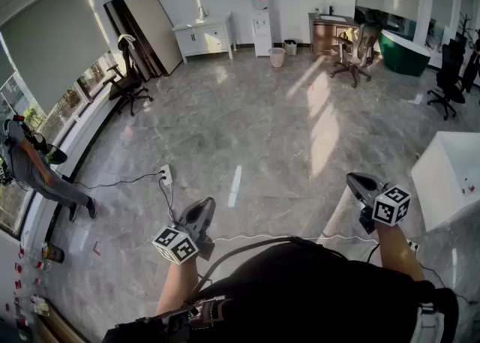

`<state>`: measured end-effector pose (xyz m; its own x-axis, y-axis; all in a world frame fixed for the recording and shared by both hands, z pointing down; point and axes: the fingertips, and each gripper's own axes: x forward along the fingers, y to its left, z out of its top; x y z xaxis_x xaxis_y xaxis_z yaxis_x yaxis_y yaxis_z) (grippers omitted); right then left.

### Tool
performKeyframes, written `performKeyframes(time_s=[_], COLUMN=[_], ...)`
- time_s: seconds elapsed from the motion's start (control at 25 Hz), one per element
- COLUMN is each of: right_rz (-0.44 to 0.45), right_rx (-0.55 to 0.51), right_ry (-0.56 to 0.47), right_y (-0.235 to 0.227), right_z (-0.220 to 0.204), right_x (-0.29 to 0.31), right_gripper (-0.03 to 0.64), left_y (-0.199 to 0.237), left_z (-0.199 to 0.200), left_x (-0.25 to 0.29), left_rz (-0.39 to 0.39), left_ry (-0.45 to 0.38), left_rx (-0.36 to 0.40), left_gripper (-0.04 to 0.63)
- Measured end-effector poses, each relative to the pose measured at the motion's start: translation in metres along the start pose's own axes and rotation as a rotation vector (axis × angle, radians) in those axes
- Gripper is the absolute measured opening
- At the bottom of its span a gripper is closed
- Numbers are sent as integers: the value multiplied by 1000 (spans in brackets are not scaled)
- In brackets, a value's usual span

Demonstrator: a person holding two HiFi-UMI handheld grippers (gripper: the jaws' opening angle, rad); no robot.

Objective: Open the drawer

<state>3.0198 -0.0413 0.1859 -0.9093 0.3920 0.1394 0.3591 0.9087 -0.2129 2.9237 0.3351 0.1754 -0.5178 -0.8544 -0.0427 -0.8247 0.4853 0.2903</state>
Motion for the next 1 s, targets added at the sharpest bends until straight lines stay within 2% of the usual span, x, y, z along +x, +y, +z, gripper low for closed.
performKeyframes(time_s=[0.28, 0.48, 1.0], right_rz=[-19, -28, -24], right_rx=[-18, 23, 15], right_ry=[-6, -46, -23], right_y=[3, 1, 8], right_z=[0, 4, -1], right_x=[-2, -3, 3], right_gripper=[0, 2, 2], left_y=[-3, -1, 7], left_z=[-2, -4, -12], left_x=[-1, -6, -10], left_rz=[-26, -21, -26], left_ry=[1, -7, -9], left_rx=[9, -12, -39], left_gripper=[0, 0, 0])
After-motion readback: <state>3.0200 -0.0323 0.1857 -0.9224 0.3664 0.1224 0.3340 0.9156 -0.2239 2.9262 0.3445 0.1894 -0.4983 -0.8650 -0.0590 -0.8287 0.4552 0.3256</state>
